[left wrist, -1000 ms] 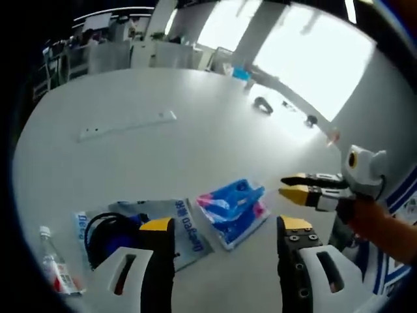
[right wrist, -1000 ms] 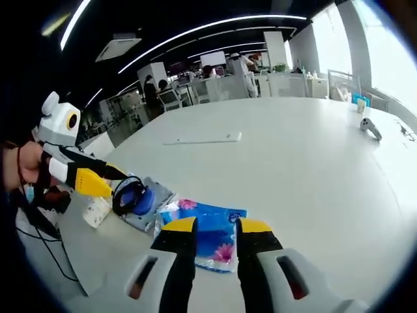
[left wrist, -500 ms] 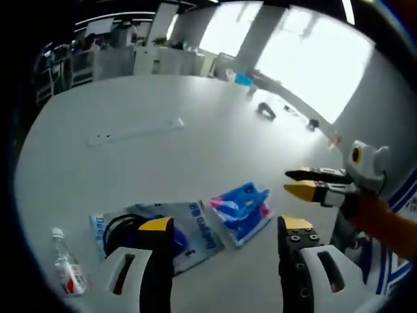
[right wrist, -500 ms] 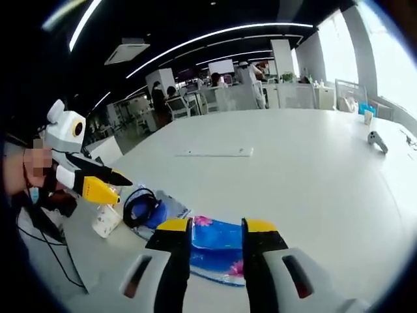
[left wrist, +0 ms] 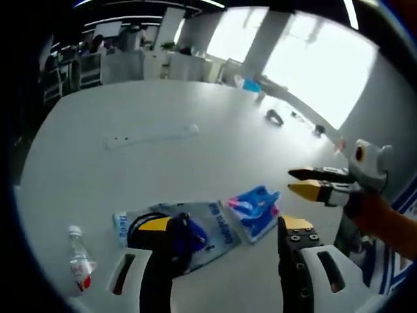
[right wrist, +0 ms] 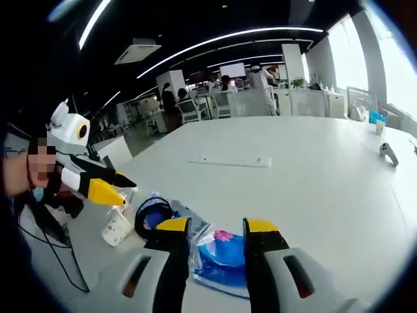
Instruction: Arrange the tabletop items into an orderly group along one side of the table until the central work area is clear of visible clutter.
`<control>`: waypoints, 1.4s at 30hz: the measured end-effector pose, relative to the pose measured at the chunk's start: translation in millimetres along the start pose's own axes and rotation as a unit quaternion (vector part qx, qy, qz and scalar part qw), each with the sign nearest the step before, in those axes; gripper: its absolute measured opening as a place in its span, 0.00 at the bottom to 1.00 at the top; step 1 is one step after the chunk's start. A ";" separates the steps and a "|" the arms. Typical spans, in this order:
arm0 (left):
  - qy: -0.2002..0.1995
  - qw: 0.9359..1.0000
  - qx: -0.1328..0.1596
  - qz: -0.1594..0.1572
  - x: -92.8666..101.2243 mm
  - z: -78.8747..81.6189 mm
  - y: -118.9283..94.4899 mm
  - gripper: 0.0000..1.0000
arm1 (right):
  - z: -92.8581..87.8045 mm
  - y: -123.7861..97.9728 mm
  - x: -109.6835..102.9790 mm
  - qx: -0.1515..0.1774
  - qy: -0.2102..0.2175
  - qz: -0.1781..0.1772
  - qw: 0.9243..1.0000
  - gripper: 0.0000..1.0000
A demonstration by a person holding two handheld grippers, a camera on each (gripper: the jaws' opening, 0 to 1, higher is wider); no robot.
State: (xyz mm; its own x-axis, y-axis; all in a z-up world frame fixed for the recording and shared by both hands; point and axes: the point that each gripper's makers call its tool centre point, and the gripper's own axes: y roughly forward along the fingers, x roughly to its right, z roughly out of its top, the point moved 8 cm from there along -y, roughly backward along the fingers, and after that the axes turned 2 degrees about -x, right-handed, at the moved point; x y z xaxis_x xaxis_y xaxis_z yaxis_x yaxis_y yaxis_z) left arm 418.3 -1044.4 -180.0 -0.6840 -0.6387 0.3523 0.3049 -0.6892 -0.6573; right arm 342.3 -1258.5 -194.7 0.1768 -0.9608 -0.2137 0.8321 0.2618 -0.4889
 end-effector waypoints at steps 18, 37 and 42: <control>-0.001 0.999 -0.010 0.043 -56.3 -16.7 -32.7 0.61 | 9.3 43.6 -48.6 -0.010 -0.016 0.045 0.999 0.30; 0.018 0.997 -0.037 0.062 -87.6 -23.8 -31.0 0.58 | -0.1 76.7 -74.7 -0.051 -0.030 0.060 0.996 0.29; 0.027 0.997 -0.044 0.062 -93.5 -23.6 -24.4 0.56 | -7.6 86.5 -79.7 -0.068 -0.027 0.064 0.995 0.27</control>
State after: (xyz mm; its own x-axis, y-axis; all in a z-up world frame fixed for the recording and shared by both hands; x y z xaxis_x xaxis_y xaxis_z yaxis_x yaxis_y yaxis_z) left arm 459.2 -959.8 -212.7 -0.6797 -0.6962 0.2308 0.3315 -0.5723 -0.7500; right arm 396.3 -1158.6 -226.3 0.3074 -0.9215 -0.2374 0.7223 0.3883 -0.5722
